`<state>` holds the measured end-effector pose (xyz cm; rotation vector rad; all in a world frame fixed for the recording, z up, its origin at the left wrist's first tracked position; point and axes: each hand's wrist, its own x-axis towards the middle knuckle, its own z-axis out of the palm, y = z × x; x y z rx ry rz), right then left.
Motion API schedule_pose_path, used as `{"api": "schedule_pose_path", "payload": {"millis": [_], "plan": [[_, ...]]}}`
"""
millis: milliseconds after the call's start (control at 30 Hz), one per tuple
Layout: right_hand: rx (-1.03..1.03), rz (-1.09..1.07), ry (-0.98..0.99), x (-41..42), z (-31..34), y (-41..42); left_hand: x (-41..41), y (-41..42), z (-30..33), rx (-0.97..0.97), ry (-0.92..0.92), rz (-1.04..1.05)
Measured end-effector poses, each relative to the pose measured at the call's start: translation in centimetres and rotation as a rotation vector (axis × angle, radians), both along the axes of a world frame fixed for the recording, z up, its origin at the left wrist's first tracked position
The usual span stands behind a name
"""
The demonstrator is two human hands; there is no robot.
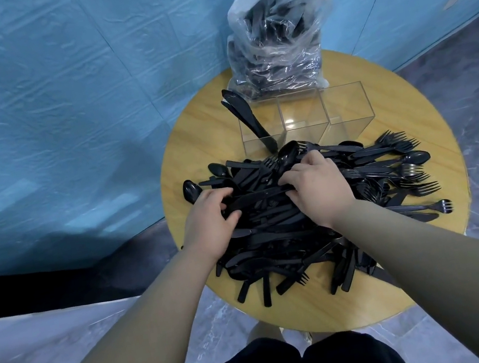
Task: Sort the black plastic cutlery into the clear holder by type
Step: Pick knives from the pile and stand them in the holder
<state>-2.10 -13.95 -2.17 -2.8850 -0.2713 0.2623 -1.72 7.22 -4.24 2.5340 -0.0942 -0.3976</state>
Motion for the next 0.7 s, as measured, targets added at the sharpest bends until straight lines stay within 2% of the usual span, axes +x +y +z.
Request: {"api": "schedule_pose_path", "payload": {"millis": [233, 433, 633, 700], "plan": [[0.066, -0.079, -0.118, 0.2, 0.7, -0.8, 0.7, -0.4, 0.7, -0.080, -0.020, 0.069], [0.187, -0.229, -0.009, 0.4, 1.7, -2.0, 1.8, -1.4, 1.5, -0.143, -0.026, 0.100], [0.400, -0.344, 0.182, -0.4, 2.3, -2.7, 1.5, -1.3, 1.4, -0.079, -0.053, 0.055], [0.412, -0.350, 0.214, -0.9, 2.4, -2.7, 1.3, -0.9, 1.3, -0.043, -0.050, 0.008]]}}
